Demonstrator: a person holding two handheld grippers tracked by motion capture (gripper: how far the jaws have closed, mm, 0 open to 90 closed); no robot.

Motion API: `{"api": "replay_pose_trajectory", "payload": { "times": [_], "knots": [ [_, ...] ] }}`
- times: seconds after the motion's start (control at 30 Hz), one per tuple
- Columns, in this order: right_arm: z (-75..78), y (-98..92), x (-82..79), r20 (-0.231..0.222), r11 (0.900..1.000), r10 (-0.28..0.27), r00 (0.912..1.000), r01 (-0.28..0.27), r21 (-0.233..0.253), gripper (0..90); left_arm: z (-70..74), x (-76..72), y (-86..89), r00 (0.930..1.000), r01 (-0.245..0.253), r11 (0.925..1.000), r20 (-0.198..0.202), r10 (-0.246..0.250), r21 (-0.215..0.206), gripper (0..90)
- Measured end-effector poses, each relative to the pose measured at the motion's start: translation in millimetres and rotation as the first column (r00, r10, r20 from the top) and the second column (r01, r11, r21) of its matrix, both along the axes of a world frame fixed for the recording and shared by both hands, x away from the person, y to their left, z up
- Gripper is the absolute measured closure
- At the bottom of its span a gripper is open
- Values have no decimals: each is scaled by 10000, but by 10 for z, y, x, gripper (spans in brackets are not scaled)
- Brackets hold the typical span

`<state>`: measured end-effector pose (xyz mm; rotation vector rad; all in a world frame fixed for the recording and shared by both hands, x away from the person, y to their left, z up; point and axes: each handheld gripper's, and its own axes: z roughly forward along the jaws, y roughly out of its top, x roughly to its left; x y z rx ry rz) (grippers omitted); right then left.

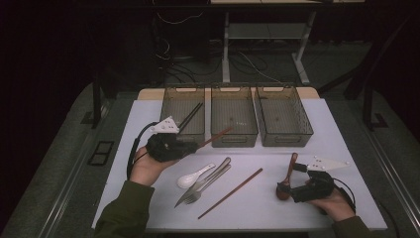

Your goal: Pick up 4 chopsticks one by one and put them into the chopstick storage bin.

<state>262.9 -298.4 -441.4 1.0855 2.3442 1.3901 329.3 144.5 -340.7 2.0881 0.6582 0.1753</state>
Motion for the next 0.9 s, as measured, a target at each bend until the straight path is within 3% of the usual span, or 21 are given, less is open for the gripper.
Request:
{"api": "replay_pose_trajectory", "payload": {
  "times": [0.2, 0.23, 0.33, 0.37, 0.67, 0.9],
  "knots": [
    [-2, -7, 10, 133, 10000, -4, 9999, 4, 5, 13, 54, 145, 31, 9995, -311, 9995, 29, 311, 26, 841],
    [4, -1, -6, -104, 10000, -36, 9999, 37, 55, 13, 64, 168, 31, 9993, -365, 9993, 55, 365, 24, 841],
    [4, 2, -11, -158, 10000, -35, 9999, 36, 64, 13, 95, 246, 36, 9988, -490, 9988, 95, 489, 67, 841],
    [0, -2, 0, -2, 10000, -12, 10000, 12, 35, 13, 102, 263, 38, 9986, -531, 9986, 84, 531, 61, 841],
    [0, -2, 2, 2, 10000, -19, 10000, 19, 30, 13, 138, 502, 49, 9954, -946, 9954, 178, 943, 149, 841],
    [0, -3, 2, 3, 10000, -10, 10000, 10, 33, 13, 111, 717, 71, 9857, -1680, 9857, 159, 1677, 161, 841]
  ]
}}
